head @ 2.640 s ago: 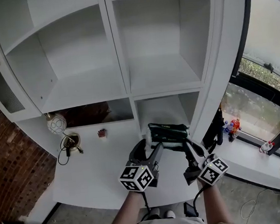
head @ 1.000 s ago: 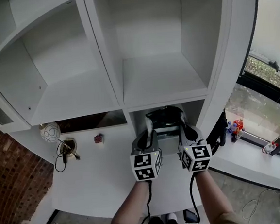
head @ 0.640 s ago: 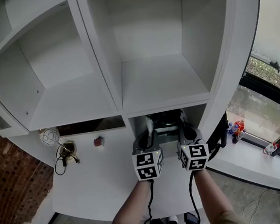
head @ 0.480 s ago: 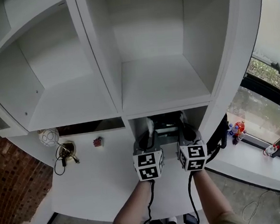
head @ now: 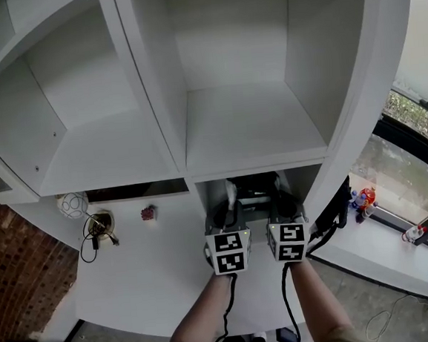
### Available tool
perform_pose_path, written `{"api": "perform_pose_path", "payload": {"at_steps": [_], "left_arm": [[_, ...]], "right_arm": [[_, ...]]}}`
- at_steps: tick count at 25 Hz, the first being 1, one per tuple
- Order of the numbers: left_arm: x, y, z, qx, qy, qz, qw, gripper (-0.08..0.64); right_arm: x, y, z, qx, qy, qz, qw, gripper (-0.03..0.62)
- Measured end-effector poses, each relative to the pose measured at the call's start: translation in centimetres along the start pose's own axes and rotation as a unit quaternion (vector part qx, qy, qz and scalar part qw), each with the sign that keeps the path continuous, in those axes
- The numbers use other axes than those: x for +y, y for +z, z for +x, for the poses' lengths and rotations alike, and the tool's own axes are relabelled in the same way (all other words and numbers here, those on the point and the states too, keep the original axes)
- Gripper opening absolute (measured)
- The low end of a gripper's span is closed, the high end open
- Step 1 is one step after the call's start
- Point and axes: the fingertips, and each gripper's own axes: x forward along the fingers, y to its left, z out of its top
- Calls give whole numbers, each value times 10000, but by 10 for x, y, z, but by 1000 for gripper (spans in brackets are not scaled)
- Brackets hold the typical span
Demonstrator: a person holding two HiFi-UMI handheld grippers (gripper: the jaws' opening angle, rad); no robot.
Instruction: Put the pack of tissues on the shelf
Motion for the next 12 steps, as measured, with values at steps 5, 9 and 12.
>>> {"api": "perform_pose_path", "payload": {"at_steps": [5,9,12], "left_arm": [[1,-5,3,152,99,39,9998,94],[2,-11,5,322,144,92,9993,95],[1,-13,6,410,153,85,9990,95]], "right_arm": [[3,-3,3,131,-3,-184,9997,8],[5,-7,6,345,-7,-456,9984,8],[6,-10,8,532,-20,-695,9962,9]]}}
